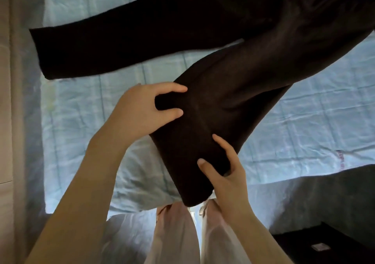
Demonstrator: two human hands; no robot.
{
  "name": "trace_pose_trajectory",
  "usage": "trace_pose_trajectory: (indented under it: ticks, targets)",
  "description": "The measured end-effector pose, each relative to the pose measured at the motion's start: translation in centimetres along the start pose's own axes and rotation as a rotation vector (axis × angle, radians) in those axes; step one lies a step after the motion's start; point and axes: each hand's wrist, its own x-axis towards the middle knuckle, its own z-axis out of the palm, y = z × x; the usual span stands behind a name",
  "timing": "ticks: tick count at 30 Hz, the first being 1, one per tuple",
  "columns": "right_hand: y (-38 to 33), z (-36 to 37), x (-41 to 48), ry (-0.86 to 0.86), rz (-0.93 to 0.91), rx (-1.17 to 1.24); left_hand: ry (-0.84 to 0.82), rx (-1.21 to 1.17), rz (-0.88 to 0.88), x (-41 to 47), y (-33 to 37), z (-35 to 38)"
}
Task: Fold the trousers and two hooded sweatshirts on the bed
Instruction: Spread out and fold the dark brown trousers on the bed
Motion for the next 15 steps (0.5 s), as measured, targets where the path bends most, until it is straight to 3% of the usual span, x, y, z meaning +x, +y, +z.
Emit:
trace_pose_trajectory:
  ticks: [2,5,9,11,13,15]
  targets:
    - [1.1,0.9,0.8,0.047,0.005,-0.131,-0.163,-0.274,-0.029,0.3,-3.2,0.7]
    - [2.6,1.9,1.5,0.022,0.049,-0.178,-0.386,-0.325,-0.085,-0.1,-8.7,3.4]
    - [4.0,3.2,0.7,-0.070,0.002,-0.333,-0.426,-0.383,-0.101,-0.6,-11.6,3.8]
    - [3.8,4.0,0.0,-0.085,0.017,-0.385,-0.450,-0.243,-0.132,-0.5,-11.1,2.4]
    - [2.7,4.7,-0.1,-0.075,0.079,-0.208,-0.335,-0.017,-0.166,-0.5,-9.3,0.1]
    - [1.1,5.5,0.2,-0.092,0.161,0.130,-0.081,0.070,-0.138,-0.6,-7.6,-2.4]
